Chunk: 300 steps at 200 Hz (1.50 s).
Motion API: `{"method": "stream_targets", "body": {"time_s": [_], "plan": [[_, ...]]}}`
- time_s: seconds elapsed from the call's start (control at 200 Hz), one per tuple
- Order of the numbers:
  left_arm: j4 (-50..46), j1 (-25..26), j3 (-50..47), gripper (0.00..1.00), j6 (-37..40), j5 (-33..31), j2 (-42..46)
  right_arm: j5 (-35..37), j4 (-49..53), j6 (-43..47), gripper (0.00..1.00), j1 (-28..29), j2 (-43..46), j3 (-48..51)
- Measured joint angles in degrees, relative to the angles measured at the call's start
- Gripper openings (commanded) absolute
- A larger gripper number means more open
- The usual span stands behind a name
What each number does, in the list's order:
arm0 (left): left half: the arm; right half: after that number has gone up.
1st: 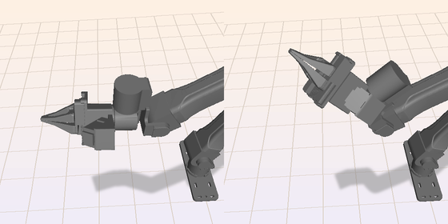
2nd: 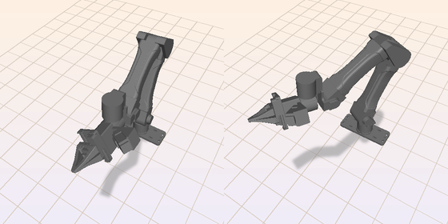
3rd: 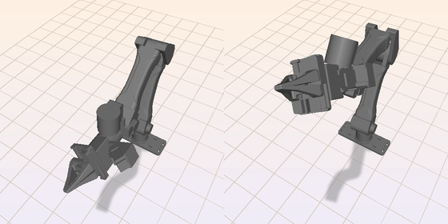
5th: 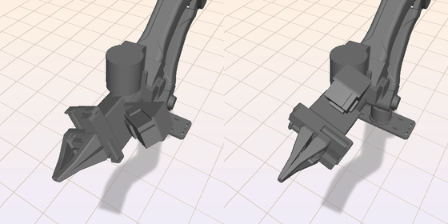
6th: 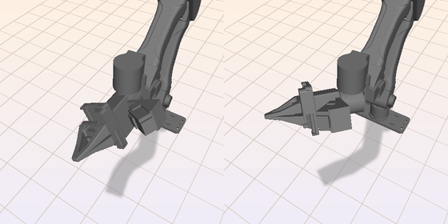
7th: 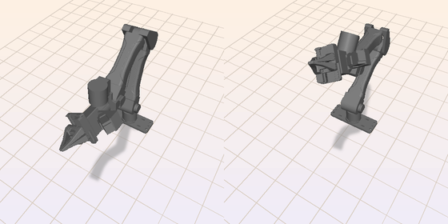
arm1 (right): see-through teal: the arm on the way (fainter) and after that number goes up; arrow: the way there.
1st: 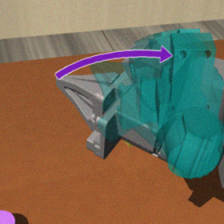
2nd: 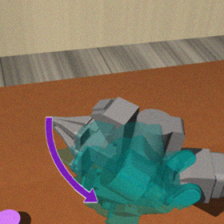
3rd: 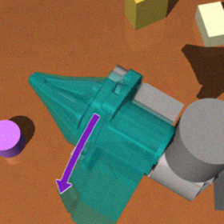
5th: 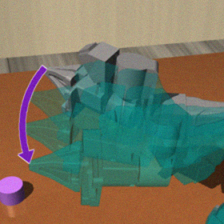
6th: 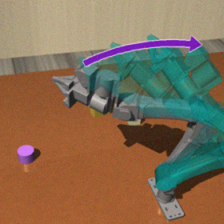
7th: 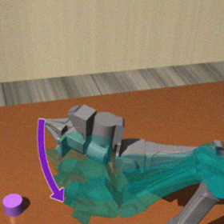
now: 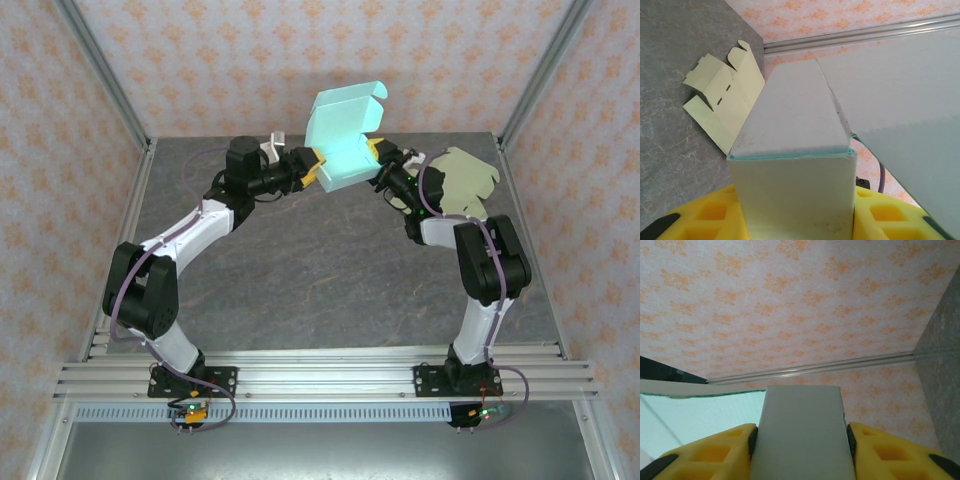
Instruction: Fold the paper box
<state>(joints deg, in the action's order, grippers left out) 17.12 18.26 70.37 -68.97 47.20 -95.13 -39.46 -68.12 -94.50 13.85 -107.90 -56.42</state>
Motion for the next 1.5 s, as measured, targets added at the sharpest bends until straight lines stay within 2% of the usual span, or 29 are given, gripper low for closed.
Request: {"method": "stream_targets", "body": {"time_s": [0.07,0.15,0.27,0.36,0.541,0.661,0.911,0.981,1.216,1.401,1.502], "plan": [[-0.5,0.0,0.0,0.29,0.3,0.0,0.0,-0.5,0.6,0.7,0.35,0.0,-0.3,-0.1],[-1.4,0.0,0.0,0.29,0.6,-0.1,0.0,-0.9,1.3,1.5,0.35,0.0,-0.3,-0.2],[-2.1,0.0,0.0,0.29,1.6,-0.1,0.0,-1.1,1.7,2.2,0.48,0.0,-0.3,-0.2],[-2.8,0.0,0.0,0.29,2.2,-0.1,0.0,-1.3,2.0,2.5,0.63,0.0,-0.3,-0.2],[-3.6,0.0,0.0,0.29,3.5,-0.1,0.0,-1.4,3.0,2.9,0.67,0.0,-0.3,-0.3],[-3.6,0.0,0.0,0.29,3.5,-0.1,0.0,-1.2,4.2,2.8,0.64,-0.1,-0.3,-1.4],[-3.5,0.0,0.0,0.29,3.5,-0.1,0.1,-1.1,4.9,1.6,0.44,-0.1,-1.5,-2.8],[-3.5,0.0,0.0,0.29,3.5,-0.1,0.0,-1.3,5.5,2.0,0.42,-0.1,-1.5,-2.8],[-4.6,0.0,0.1,0.29,3.6,-0.1,0.0,-2.1,8.3,4.9,0.38,0.0,-1.4,-2.9],[-7.1,0.0,0.3,0.29,4.3,-0.1,0.0,-2.6,14.8,11.2,0.37,0.0,0.8,-3.0],[-7.5,-0.1,0.3,0.29,4.4,0.0,0.0,-2.5,18.6,14.8,0.41,0.0,2.6,-3.0]]}}
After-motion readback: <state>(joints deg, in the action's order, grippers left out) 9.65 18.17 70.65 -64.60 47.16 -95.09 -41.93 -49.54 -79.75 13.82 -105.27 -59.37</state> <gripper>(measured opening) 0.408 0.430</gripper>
